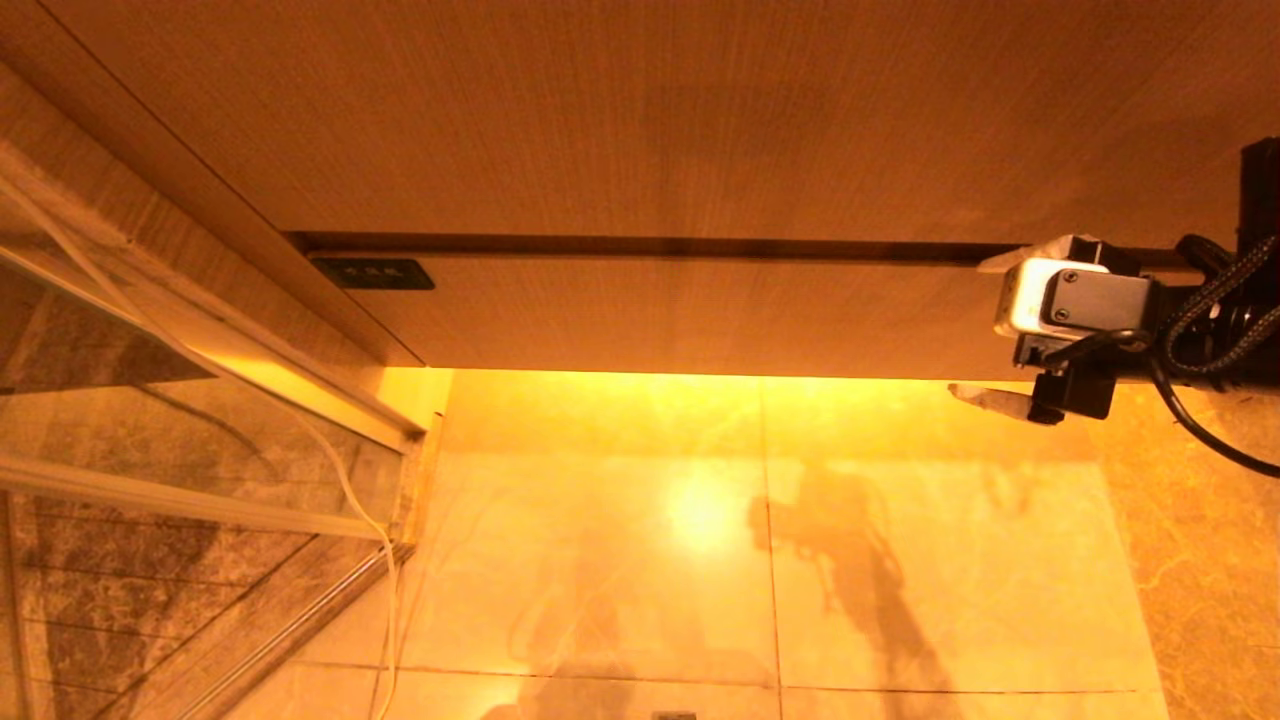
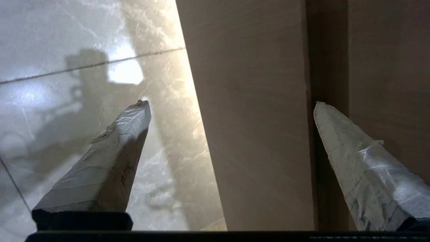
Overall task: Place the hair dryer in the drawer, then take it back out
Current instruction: Pull open the drawer
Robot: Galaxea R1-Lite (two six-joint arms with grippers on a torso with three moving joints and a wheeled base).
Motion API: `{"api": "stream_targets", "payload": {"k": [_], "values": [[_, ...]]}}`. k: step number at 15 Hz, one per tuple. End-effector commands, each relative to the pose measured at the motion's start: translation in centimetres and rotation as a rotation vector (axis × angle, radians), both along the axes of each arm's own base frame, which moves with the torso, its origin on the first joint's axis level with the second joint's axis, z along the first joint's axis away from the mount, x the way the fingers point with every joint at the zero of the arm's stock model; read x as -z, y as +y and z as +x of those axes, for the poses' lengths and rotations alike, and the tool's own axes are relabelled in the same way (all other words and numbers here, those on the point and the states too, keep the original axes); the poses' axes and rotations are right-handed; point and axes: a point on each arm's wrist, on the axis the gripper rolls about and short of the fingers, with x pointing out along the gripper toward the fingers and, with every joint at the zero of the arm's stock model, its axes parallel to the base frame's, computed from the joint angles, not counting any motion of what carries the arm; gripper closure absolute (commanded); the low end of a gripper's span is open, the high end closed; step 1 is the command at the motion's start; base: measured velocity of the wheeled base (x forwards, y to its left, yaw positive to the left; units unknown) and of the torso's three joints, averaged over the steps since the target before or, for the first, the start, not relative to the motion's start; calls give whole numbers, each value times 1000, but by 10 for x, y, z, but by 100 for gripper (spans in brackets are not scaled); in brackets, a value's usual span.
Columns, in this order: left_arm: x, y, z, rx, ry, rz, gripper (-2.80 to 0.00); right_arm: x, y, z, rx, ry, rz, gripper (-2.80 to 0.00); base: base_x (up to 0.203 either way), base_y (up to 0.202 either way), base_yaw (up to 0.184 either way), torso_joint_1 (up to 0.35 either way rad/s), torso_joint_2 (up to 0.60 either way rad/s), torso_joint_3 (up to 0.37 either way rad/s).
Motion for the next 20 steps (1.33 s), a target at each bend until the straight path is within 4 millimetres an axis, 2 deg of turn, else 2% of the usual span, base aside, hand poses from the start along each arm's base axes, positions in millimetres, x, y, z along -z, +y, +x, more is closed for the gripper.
{"api": "stream_targets", "payload": {"k": [1, 8, 20], "values": [[0, 0, 0, 0, 1, 0, 0, 3, 4, 5, -12, 1, -3, -280, 0, 0, 0, 0, 0, 0], [0, 0, 0, 0, 1, 0, 0, 13, 28, 38, -57, -14, 34, -280, 0, 0, 0, 0, 0, 0], [0, 0, 0, 0, 1, 0, 0, 14, 36, 62, -75, -112, 90, -280, 0, 0, 0, 0, 0, 0]]}}
